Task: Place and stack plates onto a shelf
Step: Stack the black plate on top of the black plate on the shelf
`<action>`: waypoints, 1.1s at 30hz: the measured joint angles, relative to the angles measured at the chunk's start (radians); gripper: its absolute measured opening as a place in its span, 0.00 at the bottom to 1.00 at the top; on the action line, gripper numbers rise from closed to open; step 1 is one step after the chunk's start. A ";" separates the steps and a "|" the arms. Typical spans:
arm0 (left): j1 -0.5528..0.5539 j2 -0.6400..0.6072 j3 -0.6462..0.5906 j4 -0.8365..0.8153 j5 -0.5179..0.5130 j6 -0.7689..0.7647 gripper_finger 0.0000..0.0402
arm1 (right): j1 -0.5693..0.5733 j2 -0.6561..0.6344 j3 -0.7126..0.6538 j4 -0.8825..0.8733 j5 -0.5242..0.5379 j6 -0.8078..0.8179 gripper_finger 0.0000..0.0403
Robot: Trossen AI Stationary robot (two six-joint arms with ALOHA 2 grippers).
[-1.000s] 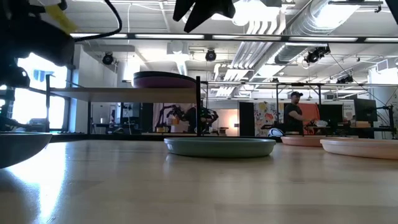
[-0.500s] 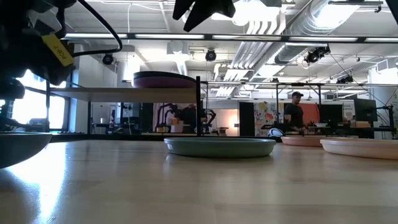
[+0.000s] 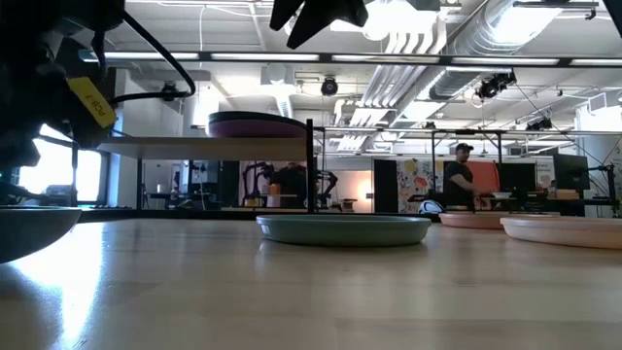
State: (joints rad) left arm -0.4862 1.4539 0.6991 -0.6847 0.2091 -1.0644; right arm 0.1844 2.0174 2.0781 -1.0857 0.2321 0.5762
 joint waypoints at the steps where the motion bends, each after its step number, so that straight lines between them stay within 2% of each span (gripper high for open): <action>1: 0.000 0.004 0.000 0.001 0.000 -0.004 0.26 | 0.000 0.000 0.000 0.000 0.000 0.000 0.35; 6: 0.000 0.005 0.000 0.004 0.001 -0.006 0.20 | 0.000 0.000 0.000 0.000 0.000 0.000 0.35; 13: 0.000 0.004 0.000 0.005 0.022 -0.005 0.02 | 0.000 0.000 0.000 0.000 0.000 0.000 0.35; 20: 0.000 -0.001 0.001 0.005 0.037 -0.005 0.01 | 0.000 0.000 0.000 0.000 -0.003 0.001 0.35; 25: 0.000 -0.039 0.006 -0.014 0.044 -0.020 0.01 | 0.000 0.000 0.000 0.000 -0.069 0.002 0.35; 33: 0.002 -0.129 0.059 -0.134 -0.035 -0.183 0.00 | 0.009 0.000 0.000 0.005 -0.083 0.056 0.35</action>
State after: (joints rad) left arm -0.4847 1.3251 0.7584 -0.8183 0.1741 -1.2477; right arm 0.1933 2.0171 2.0785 -1.0810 0.1487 0.6319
